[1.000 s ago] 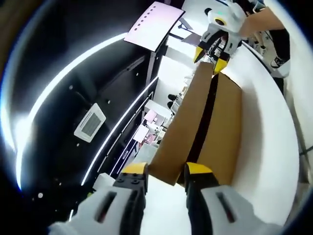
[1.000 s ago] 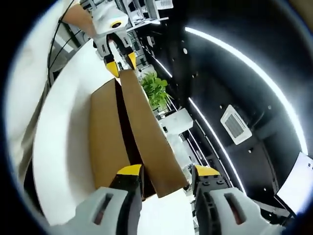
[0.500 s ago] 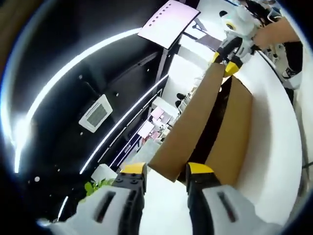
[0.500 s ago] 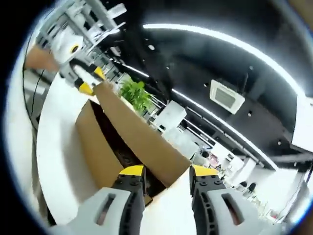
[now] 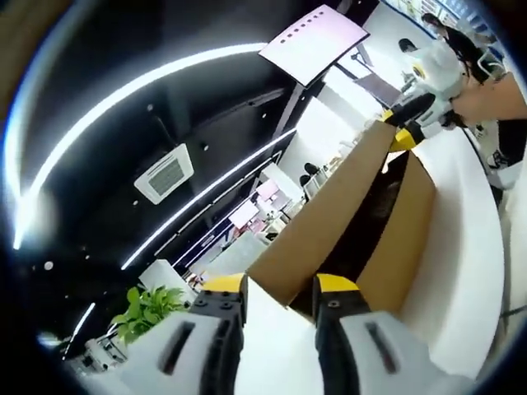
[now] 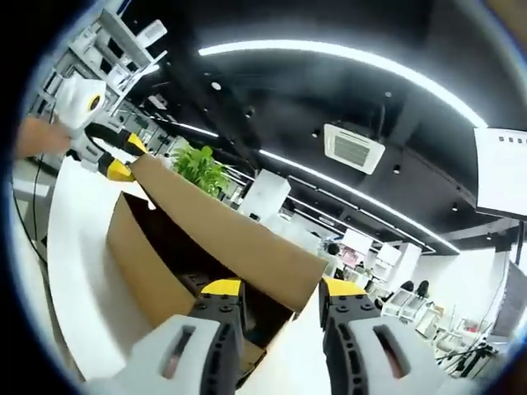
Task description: Operate the shoe box by opening the lid, removing the specified soft item, and placing it in the target area until the item is outside and the box remains undamaged.
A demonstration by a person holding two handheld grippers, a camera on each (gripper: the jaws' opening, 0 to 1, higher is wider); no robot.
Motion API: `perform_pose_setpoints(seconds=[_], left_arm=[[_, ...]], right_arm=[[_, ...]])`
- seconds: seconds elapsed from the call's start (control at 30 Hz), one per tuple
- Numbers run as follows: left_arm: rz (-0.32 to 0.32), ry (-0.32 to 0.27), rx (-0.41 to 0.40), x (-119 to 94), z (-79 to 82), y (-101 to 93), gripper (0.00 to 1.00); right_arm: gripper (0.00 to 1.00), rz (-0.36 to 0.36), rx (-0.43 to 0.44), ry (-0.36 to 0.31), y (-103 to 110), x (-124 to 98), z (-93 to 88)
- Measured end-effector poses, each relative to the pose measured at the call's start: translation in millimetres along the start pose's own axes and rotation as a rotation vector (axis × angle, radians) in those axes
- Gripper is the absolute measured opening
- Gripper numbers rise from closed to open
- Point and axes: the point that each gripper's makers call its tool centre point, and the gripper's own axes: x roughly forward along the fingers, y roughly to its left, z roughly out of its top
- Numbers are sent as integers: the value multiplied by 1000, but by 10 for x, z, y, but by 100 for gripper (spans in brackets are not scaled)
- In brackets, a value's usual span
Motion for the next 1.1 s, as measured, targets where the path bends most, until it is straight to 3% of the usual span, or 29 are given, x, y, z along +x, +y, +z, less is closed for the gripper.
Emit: perform_pose_setpoints(seconds=[0.43,0.63,0.67,0.83,0.93,0.97,1.03,1.1], left_arm=[[-40,-48,-124,7,59,16,37],[-64,-75,-176,-7,71,24,44],[-100,-92,-201,-2,95,-22,46],[-143,-102,-350,-29,102,-13,49],[-164,-133,-508,-67,137,45,51],[-205,-141,-568,-86,157,28,51],[-218,-160,-618,-94,177,63,51],[-229,-147,-614,-104,141,91,51]], right_arm=[[33,-92,26,-80,-81,68,109],[23,-138,-8,-105,-198,101,140],[21,-146,-3,-105,-215,108,140],[16,-173,24,-94,-271,135,153],[13,-185,69,-79,-327,164,141],[11,-195,81,-68,-359,166,135],[9,-190,106,-61,-370,179,133],[7,-192,157,-41,-392,188,115]])
